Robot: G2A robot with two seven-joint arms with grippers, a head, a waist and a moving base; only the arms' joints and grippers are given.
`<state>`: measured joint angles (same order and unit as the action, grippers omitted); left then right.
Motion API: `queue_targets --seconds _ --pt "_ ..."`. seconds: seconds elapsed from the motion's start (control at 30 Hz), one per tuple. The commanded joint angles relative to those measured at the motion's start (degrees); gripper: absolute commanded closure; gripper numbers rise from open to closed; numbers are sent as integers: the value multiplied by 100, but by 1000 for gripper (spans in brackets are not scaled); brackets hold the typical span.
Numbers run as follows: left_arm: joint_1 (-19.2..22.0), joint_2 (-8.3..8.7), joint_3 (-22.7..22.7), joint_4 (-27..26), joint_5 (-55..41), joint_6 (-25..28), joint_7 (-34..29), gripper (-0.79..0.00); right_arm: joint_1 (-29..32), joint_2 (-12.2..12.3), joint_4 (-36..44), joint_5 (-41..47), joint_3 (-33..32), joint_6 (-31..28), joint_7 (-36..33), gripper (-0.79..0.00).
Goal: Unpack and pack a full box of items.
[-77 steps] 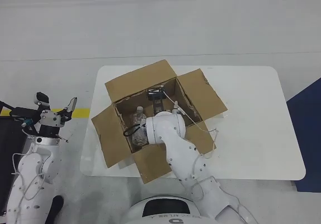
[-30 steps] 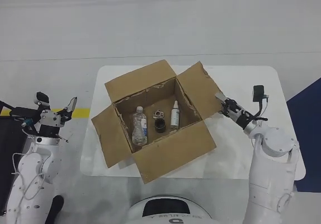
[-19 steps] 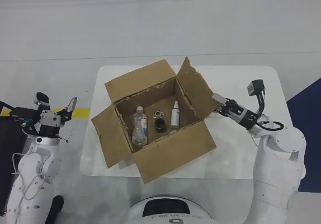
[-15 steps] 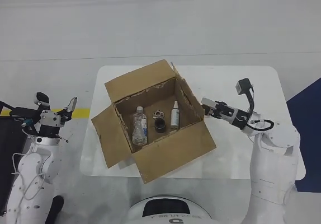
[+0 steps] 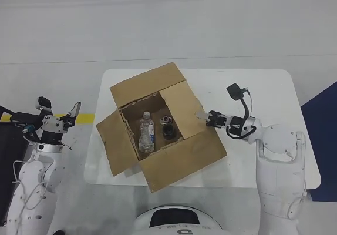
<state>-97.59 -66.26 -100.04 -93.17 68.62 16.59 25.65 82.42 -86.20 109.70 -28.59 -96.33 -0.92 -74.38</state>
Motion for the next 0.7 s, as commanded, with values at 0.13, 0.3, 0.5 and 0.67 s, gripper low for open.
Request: queue_targets --seconds 0.13,0.3,0.5,0.67 --pt "0 0 0 0 0 0 0 -785 -1 -1 -7 7 -5 -2 -1 -785" --pt "0 0 0 0 0 0 0 -785 -1 -1 -7 7 -5 -2 -1 -785" --pt "-48 1 65 537 1014 -606 561 -785 -1 -1 -7 7 -5 -2 -1 -785" --pt "-152 26 109 1120 1485 -355 1259 -785 -1 -1 -7 7 -5 -2 -1 -785"
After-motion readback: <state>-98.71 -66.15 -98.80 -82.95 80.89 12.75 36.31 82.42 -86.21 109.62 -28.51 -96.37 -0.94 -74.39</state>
